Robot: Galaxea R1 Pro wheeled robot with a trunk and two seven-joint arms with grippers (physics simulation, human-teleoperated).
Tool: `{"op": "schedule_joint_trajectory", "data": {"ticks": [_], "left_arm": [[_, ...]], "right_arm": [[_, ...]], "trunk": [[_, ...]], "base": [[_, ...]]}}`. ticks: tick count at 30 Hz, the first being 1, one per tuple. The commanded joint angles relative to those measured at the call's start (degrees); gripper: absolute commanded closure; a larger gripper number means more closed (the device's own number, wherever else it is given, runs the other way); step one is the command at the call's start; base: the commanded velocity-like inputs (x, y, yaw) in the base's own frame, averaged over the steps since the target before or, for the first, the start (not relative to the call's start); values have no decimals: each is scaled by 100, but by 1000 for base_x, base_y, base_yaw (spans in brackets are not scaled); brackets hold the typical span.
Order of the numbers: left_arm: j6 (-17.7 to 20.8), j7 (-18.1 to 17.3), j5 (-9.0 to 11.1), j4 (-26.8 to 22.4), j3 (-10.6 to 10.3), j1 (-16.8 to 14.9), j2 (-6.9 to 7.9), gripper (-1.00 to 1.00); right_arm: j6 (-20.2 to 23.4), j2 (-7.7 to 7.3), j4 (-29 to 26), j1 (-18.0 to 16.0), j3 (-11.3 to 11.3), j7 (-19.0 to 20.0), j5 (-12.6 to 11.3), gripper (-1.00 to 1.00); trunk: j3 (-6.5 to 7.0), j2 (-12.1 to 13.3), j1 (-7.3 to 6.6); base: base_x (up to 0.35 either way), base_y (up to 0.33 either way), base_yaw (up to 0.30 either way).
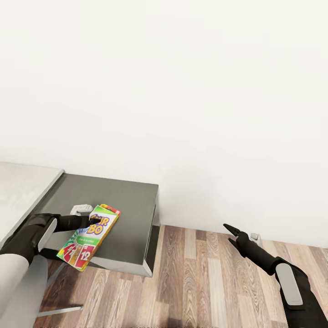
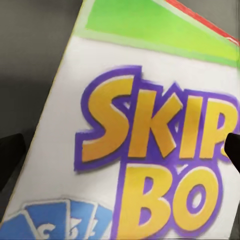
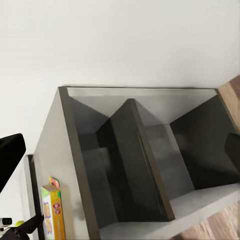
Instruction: Put all the toys in the child's room - the three board games (two on the bed and one on the table), the two jigsaw puzzles on the table, and the tennis ball on the table - inside the toy box on the table in the child's room.
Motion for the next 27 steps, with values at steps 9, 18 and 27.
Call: {"op": "schedule_joint_trajectory", "data": {"ticks": [9,18,27], "left_arm": [[45,21,57,-5,-17,-4,7,-100],[45,20,57,-5,-17,-4,7,-100],[54,21,58,-5,-16,-4,7,-100]], "right_arm": [[39,3,-1,-5,-10,14,-1,-100],[39,2,-1,-5,-9,13,-1,-100],[39,2,-1,-5,-9,13,-1,-100]], "trunk": [[-9,-10,2],[-9,-10,2],[-9,-10,2]], "base": [[-14,-113,0],[0,-137,0],[-32,-47,0]]}}
